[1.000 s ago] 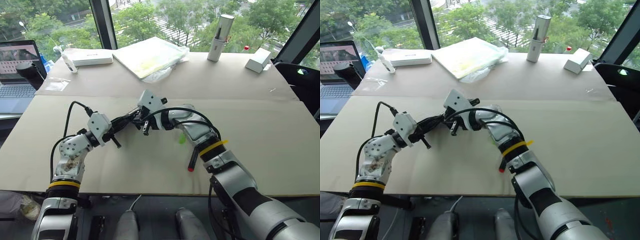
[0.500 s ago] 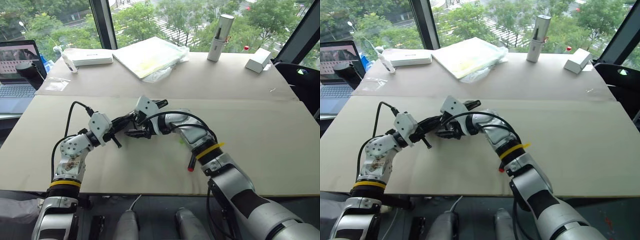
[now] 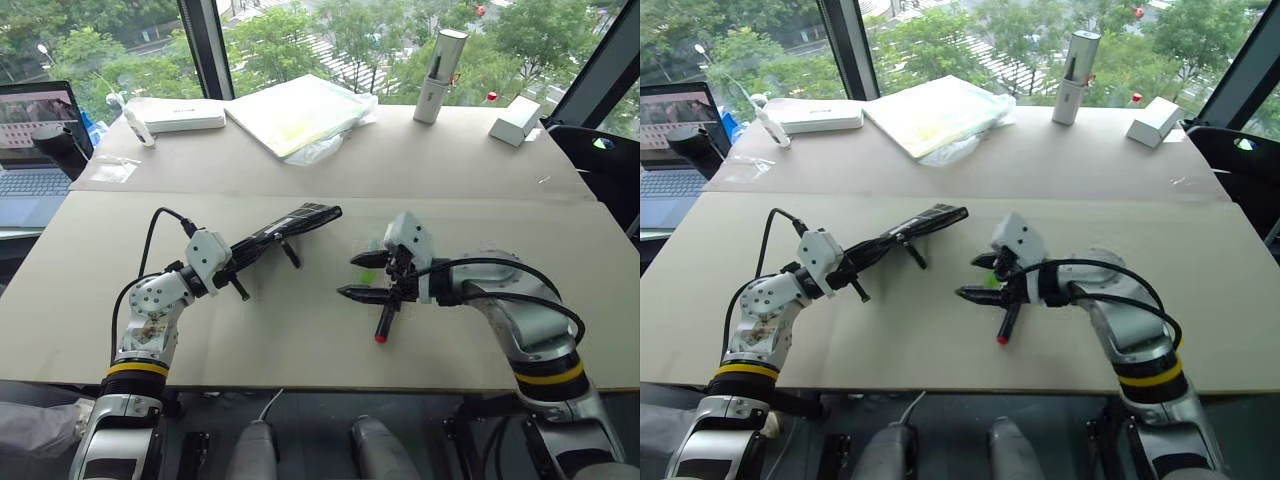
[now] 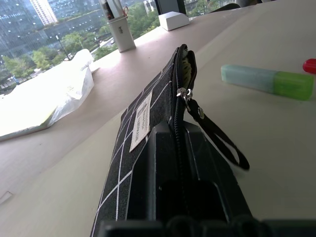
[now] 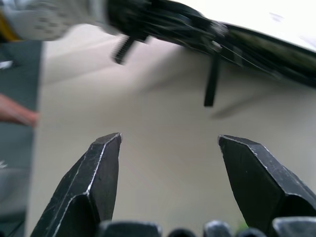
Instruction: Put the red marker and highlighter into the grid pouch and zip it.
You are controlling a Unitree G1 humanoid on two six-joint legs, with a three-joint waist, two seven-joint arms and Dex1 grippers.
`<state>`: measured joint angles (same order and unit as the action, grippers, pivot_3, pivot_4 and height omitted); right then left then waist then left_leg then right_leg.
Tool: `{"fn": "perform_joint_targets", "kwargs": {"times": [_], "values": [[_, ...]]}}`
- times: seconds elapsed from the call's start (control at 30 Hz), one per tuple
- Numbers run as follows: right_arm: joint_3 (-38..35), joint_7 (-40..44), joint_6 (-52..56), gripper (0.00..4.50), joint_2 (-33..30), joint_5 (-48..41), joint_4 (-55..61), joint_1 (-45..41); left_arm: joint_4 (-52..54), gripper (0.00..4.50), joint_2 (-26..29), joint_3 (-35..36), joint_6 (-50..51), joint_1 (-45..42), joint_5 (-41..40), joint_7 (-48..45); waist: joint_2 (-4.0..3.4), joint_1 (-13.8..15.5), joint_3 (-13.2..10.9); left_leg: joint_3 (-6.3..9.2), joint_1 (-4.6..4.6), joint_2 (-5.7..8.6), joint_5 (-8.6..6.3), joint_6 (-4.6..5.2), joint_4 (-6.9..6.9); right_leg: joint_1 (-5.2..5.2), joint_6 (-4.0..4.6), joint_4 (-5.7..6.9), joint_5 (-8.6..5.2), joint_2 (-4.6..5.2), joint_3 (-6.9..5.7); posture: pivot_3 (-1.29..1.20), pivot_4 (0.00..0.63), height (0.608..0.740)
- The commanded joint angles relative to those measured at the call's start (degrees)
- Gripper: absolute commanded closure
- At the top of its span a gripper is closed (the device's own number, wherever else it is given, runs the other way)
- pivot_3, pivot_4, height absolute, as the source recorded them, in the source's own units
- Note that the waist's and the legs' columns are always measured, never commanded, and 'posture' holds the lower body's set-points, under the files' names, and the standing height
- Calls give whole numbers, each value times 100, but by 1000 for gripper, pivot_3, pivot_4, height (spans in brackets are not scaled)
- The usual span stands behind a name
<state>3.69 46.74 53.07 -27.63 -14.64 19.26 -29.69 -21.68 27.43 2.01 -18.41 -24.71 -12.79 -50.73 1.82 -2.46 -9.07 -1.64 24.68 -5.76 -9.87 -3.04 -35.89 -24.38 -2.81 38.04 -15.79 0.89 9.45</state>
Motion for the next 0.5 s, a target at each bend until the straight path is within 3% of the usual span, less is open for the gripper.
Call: {"fn": "perform_joint_targets", "kwargs": {"times": [0.03, 0.17, 0.5], "values": [[-1090, -1432, 1319, 1018, 671, 15, 1059, 58, -9, 4500, 11, 43, -89, -7, -22, -28, 0, 12, 0, 2, 0, 0, 0, 0, 1, 0, 0, 0, 0, 0, -1, 0, 150, 738], [-1460, -2507, 2508, 1018, 1556, 177, 2213, 175, -250, 4500, -32, 34, -139, -114, -32, -94, 0, 5, 0, 6, 3, 1, 0, 0, 6, -2, 0, -1, 0, 0, -2, 0, 150, 738], [-918, -3483, 3940, 1018, 1806, 331, 3457, 1240, -691, 4500, -166, 14, -305, -384, -33, -254, 0, 7, 1, 12, 6, 4, 0, -1, 2, 2, 0, -4, -2, 0, -3, 0, 150, 738]]}}
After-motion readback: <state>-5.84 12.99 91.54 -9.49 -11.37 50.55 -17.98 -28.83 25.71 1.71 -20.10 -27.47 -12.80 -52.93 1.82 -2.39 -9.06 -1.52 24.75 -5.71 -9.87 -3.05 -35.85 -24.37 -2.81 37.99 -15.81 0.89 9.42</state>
